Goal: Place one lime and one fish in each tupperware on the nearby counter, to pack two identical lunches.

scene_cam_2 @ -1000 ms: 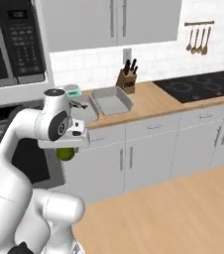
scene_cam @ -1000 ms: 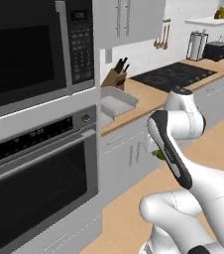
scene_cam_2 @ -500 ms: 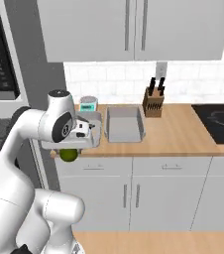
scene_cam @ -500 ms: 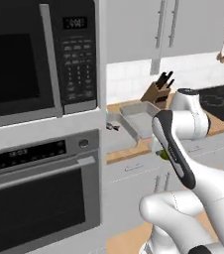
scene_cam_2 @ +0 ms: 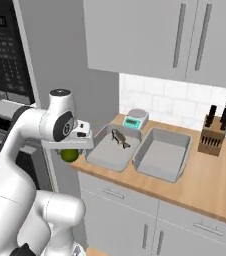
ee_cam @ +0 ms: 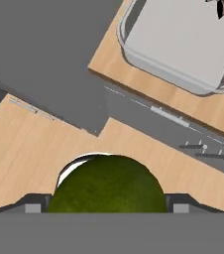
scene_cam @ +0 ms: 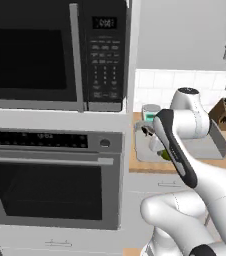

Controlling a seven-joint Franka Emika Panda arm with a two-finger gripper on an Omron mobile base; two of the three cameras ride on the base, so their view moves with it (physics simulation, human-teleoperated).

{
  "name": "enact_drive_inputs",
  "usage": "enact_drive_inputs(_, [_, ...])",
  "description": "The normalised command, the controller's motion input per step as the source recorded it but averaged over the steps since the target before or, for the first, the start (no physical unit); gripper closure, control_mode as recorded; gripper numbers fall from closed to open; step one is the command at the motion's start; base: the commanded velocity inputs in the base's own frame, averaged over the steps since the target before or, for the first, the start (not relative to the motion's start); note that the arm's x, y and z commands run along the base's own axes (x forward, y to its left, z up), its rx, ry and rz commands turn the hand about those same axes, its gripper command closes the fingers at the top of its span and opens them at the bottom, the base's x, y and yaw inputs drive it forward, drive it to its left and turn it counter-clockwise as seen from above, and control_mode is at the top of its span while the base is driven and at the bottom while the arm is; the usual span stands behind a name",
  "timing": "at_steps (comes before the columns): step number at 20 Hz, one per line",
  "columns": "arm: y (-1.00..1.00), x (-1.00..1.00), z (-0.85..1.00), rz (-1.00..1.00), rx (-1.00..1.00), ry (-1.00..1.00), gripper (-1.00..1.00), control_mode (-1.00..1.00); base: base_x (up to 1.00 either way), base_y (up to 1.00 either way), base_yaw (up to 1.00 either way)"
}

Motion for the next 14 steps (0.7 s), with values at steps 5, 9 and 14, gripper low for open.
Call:
enact_drive_inputs(5, [0.0,0.0,0.0,0.0,0.0,0.0,1.0,1.0,0.06,-0.62,0.58])
enact_drive_inputs(9, [0.0,0.0,0.0,0.0,0.0,0.0,1.0,1.0,0.0,-0.98,0.14])
enact_drive_inputs(14, [0.0,0.0,0.0,0.0,0.0,0.0,1.0,1.0,0.25,-0.71,0.0])
